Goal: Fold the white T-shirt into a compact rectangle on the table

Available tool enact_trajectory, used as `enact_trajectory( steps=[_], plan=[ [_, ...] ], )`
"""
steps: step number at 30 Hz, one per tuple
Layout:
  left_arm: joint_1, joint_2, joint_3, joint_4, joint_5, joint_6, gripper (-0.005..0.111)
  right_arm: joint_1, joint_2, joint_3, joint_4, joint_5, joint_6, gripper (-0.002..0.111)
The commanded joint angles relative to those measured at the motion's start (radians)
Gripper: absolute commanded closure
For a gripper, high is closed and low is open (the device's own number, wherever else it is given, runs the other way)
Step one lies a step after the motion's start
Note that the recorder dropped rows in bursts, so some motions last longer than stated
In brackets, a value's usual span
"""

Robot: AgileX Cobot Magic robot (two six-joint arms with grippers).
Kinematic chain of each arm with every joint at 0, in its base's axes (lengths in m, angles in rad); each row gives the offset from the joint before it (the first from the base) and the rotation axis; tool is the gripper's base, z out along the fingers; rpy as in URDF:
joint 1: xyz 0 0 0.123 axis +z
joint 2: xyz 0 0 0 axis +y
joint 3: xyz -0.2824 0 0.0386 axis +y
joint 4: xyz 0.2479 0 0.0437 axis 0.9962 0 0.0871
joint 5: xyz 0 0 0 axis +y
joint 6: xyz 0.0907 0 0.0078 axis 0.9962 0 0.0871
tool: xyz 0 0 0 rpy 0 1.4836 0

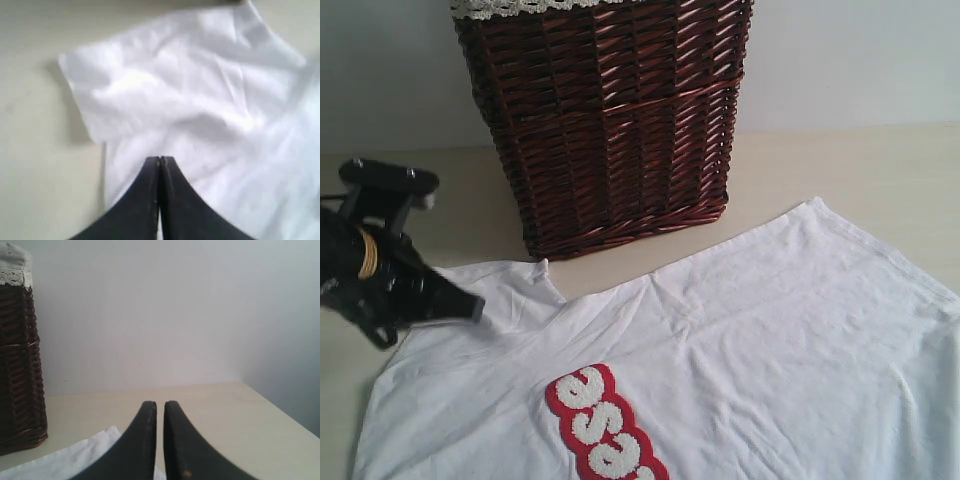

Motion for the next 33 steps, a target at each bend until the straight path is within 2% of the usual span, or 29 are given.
enact_trajectory(
  steps=[1,6,12,24,28,33],
  plan=[
    [-0.053,-0.038,0.131,-0.065,-0.02,0.049,0.107,0.0,-0.006,0.004,0.002,-0.003,-0.002,0.1],
    [-0.051,0.015,0.17,-0.038,-0.042,0.049,0.107,0.0,-0.006,0.004,0.002,-0.003,-0.002,0.1],
    [-0.014,0.139,0.164,-0.02,-0.212,0.047,0.107,0.0,-0.006,0.004,0.002,-0.003,-0.002,0.1],
    [0.087,0.314,0.044,0.043,-0.18,0.048,0.107,0.0,-0.006,0.004,0.002,-0.003,-0.002,0.1],
    [0.117,0.329,0.044,0.143,-0.182,0.048,0.107,0.0,-0.006,0.004,0.002,-0.003,-0.002,0.1],
    [0.15,0.292,0.033,0.161,-0.205,-0.087,0.107,0.0,-0.006,0.004,0.002,-0.003,-0.002,0.1]
  ],
)
